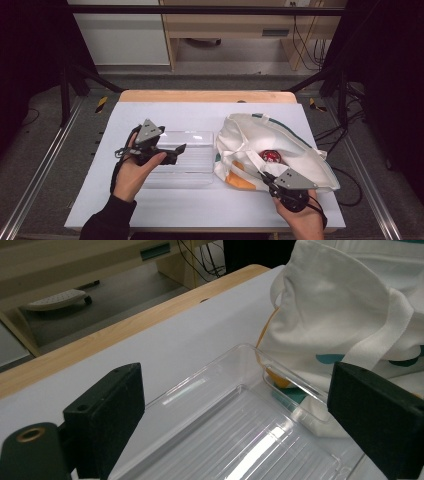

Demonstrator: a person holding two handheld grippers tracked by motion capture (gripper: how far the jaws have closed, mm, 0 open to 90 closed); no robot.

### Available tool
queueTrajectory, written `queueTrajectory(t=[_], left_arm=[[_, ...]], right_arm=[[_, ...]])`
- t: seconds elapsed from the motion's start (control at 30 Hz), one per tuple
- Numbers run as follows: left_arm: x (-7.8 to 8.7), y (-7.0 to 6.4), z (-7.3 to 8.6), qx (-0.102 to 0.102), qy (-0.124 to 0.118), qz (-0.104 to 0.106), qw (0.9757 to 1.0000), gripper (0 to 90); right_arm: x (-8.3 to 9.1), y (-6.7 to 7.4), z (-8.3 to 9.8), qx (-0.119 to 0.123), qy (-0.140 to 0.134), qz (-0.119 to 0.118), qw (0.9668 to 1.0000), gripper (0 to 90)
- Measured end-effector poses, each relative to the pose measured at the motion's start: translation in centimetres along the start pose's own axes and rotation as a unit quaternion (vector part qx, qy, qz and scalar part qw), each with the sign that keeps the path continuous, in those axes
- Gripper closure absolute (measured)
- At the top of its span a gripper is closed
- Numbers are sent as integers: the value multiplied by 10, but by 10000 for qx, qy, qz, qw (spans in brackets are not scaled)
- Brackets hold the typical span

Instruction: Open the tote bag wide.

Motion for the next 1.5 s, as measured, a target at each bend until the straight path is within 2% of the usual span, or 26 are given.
queueTrajectory(t=[0.27,0.5,0.63,0.7,0.8,1.17,1.37,1.5], left_arm=[[-26,-28,-36,-537,231,147,9982,93],[-38,-47,-69,-780,132,228,9966,96],[-45,-57,-88,-907,83,306,9954,103],[-48,-60,-95,-973,56,311,9948,111],[-54,-64,-106,-1070,44,354,9936,133],[-81,-79,-128,-1347,100,525,9895,200],[-91,-86,-132,-1479,148,587,9871,222],[-96,-88,-132,-1472,179,593,9872,246]], right_arm=[[-4,9,4,95,104,-120,9998,859],[-3,15,8,188,182,-219,9994,859],[-5,20,10,339,277,-247,9987,858],[-5,21,12,424,304,-247,9983,856],[-4,22,15,418,305,-320,9981,855],[-6,25,20,485,354,-419,9973,848],[-4,27,24,484,364,-473,9970,842],[-4,27,24,492,355,-477,9970,840]])
Point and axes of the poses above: each handheld gripper's, and its own axes: x roughly backward along the jaws, z roughly out of its underside, y roughly to its left, the point moved 4 cm from there along -x, roughly forward along the jaws, and after that the axes turned 8 degrees about y, right-handed, at the moved point
